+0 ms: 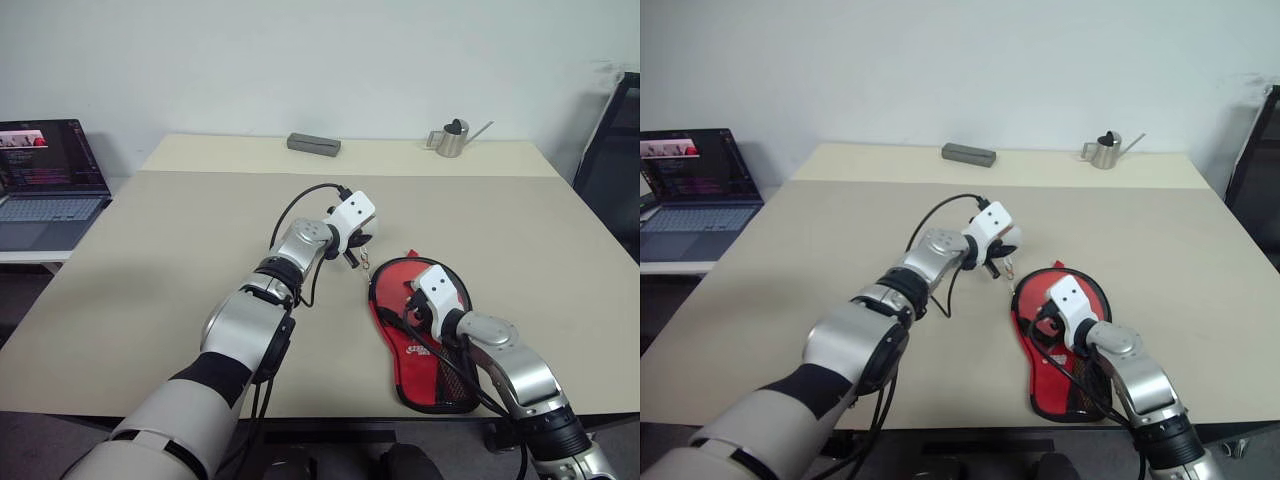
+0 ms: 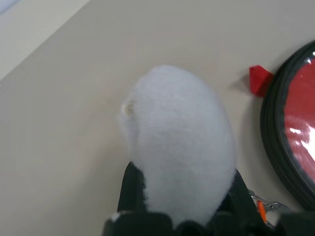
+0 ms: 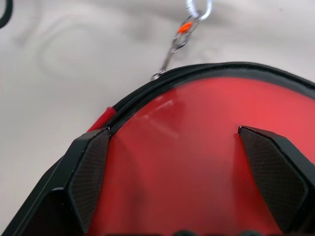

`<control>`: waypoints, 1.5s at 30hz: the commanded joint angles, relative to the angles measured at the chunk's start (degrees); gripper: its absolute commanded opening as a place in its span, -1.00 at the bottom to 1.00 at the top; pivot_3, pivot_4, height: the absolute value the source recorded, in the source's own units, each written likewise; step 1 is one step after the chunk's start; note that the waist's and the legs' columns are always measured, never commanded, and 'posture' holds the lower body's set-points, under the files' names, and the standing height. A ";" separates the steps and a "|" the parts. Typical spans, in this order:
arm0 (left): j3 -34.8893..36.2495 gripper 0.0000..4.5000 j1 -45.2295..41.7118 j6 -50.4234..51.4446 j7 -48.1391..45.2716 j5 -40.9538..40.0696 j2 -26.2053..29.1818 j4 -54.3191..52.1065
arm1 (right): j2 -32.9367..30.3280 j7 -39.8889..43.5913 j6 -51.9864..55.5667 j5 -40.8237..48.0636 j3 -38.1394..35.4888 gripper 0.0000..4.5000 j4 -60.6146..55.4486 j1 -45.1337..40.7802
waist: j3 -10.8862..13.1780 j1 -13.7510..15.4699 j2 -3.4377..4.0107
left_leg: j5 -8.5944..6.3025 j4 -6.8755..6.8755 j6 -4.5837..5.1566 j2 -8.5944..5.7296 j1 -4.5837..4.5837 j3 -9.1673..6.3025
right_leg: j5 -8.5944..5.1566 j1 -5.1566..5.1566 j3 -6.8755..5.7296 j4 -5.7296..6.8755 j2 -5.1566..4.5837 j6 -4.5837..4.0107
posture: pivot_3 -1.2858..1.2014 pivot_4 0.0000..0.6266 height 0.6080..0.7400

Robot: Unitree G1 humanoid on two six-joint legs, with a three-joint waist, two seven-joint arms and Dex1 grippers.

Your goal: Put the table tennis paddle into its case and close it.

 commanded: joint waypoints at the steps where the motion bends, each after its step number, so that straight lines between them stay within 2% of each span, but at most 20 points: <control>1: 0.84 -0.86 -3.47 -1.44 2.95 0.85 -1.22 -0.81 | -0.65 -0.76 8.77 -1.98 4.59 1.00 4.50 7.04 | -0.02 0.03 0.00 | 0.00 0.00 0.00 0.00 0.00 -0.02 | 0.00 0.00 0.00 -0.01 0.00 0.00 | 0.03 -0.52 1.00; 13: 2.52 -0.86 -8.27 -1.37 10.35 2.81 -5.00 -0.09 | 0.67 -4.31 11.27 -1.23 5.08 1.00 0.12 11.12 | -0.05 0.14 -0.03 | -0.01 -0.02 -0.02 -0.02 -0.07 -0.19 | -0.06 -0.01 -0.10 -0.04 -0.02 0.09 | 0.03 -0.52 1.00; 25: 0.89 -0.86 -9.58 -0.67 15.87 8.10 -6.45 0.49 | 1.14 -5.67 13.10 -1.15 6.19 1.00 -3.43 13.83 | -0.05 0.15 -0.03 | -0.05 -0.07 -0.05 -0.03 -0.13 -0.21 | -0.13 -0.08 -0.11 -0.06 -0.02 0.19 | 0.03 -0.52 1.00; 36: -0.66 -0.86 -4.22 0.15 12.26 10.21 -9.01 0.68 | 2.93 -6.32 13.69 -1.58 5.68 1.00 -3.10 12.13 | -0.30 0.09 0.02 | -0.12 -0.08 -0.06 -0.01 -0.08 -0.20 | -0.17 -0.05 -0.13 -0.05 -0.02 0.23 | 0.03 -0.52 1.00; 45: 1.37 0.61 -3.65 0.55 10.73 8.42 -11.00 0.42 | 3.14 -6.83 13.91 -1.96 5.01 1.00 -3.55 12.28 | -0.44 0.04 0.07 | -0.12 -0.08 -0.06 0.00 -0.08 -0.21 | -0.17 -0.05 -0.14 -0.04 -0.01 0.23 | 0.03 -0.52 1.00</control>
